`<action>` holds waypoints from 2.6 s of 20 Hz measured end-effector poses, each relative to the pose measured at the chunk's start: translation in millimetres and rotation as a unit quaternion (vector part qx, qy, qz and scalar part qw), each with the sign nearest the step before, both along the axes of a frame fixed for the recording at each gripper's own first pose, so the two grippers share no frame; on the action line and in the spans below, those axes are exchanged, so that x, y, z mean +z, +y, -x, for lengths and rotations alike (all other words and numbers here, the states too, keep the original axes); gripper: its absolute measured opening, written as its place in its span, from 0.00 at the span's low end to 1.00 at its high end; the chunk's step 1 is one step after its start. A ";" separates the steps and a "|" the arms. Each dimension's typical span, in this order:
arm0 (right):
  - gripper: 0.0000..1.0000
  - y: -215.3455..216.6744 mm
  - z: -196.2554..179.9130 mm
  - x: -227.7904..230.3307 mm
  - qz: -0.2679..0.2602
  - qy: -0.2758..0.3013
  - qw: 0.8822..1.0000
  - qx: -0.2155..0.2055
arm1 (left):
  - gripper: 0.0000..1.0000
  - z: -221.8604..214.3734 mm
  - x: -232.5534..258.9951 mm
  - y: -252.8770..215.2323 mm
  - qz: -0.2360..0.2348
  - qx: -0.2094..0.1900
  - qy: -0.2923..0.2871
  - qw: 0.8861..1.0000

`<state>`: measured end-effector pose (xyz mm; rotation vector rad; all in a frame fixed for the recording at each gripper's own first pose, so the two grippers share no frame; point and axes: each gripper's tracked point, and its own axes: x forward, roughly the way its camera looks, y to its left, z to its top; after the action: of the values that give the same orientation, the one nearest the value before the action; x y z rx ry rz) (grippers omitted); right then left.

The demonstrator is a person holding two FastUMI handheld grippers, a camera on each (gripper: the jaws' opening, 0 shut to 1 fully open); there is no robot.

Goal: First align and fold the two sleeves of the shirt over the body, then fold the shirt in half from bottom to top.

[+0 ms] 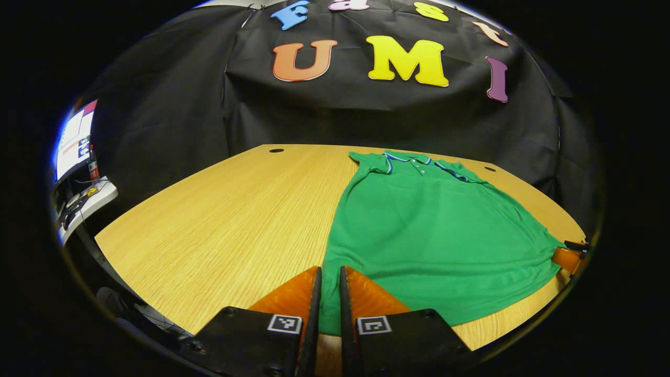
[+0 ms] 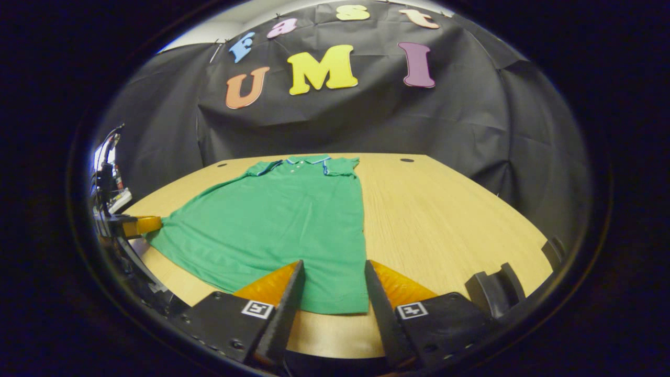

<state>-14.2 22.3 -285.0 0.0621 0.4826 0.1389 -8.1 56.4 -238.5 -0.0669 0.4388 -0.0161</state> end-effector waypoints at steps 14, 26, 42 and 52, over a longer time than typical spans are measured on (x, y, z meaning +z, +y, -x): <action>0.00 20.2 -18.1 65.6 -0.012 -0.076 0.995 0.067 | 0.06 -18.9 40.7 -8.1 -0.012 -0.017 -0.045 0.999; 0.00 30.4 -122.4 170.2 0.002 -0.145 0.987 0.063 | 0.06 -112.5 137.1 -14.6 0.001 -0.026 -0.110 0.994; 0.00 32.0 -446.8 175.4 0.041 -0.123 0.991 -0.010 | 0.06 -408.0 165.0 -18.4 0.023 -0.017 -0.122 0.992; 0.00 19.0 -532.2 93.6 0.061 -0.092 0.993 -0.042 | 0.06 -491.1 81.9 -45.3 0.029 -0.034 -0.085 0.995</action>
<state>518.0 41.3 -191.4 -0.0504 0.3029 0.0320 483.0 11.1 -156.5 -0.1074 0.2702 -0.1014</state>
